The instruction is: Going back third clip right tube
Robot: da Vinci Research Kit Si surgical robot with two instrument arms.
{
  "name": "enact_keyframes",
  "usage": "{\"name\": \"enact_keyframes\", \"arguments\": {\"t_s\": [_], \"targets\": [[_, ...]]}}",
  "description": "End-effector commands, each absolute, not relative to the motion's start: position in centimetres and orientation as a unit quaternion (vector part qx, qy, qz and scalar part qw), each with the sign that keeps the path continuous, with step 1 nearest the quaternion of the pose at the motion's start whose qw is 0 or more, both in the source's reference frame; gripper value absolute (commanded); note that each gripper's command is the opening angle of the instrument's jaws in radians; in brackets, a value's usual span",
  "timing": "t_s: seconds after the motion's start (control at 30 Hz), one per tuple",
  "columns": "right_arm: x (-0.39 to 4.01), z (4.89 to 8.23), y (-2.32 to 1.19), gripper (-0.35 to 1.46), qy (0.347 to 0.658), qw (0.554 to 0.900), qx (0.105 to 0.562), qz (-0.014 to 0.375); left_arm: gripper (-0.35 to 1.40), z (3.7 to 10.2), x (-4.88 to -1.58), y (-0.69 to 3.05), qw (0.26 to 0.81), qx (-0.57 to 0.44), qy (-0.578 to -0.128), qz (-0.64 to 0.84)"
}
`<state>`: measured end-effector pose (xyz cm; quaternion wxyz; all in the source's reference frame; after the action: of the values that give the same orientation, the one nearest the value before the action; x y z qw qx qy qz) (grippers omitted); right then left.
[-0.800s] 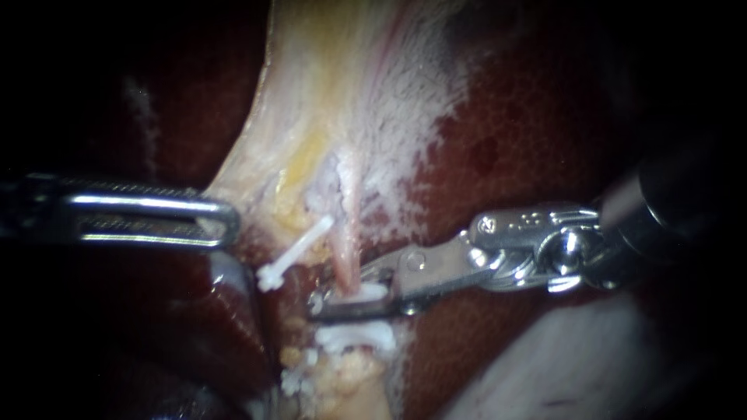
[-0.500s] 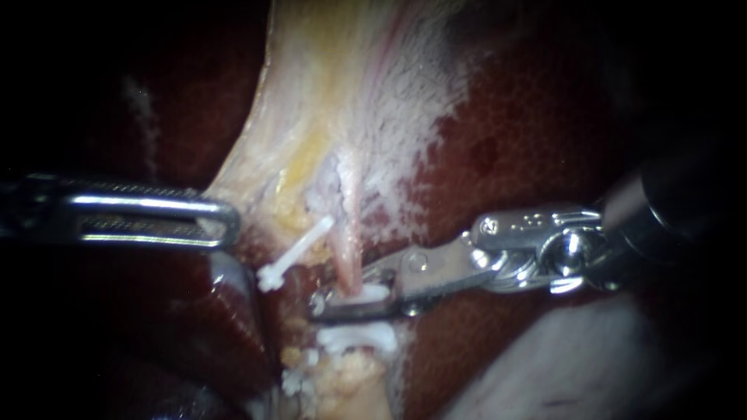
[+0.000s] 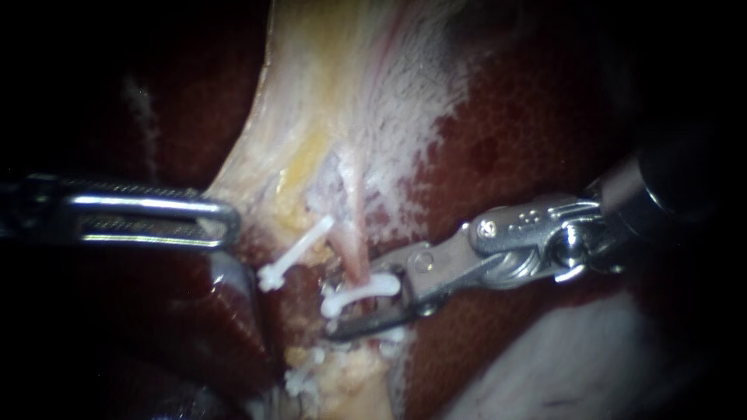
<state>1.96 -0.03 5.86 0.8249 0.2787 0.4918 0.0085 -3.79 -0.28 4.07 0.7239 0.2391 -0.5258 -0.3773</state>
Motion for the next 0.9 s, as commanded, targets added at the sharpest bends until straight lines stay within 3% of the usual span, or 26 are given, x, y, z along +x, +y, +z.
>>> {"name": "enact_keyframes", "arguments": {"t_s": [0.03,0.53,0.9], "targets": [[1.96,5.86,-0.03,0.51,0.493,0.826,0.271,0.008,-0.35,4.06,-3.79,-0.28,0.724,0.239,-0.526,-0.377],[1.52,5.78,-0.06,0.57,0.499,0.832,0.242,0.001,-0.35,4.15,-3.75,-0.25,0.724,0.239,-0.526,-0.377],[1.1,5.54,0.15,0.59,0.494,0.85,0.183,0.02,-0.35,4.23,-3.72,-0.23,0.725,0.237,-0.526,-0.377]]}}
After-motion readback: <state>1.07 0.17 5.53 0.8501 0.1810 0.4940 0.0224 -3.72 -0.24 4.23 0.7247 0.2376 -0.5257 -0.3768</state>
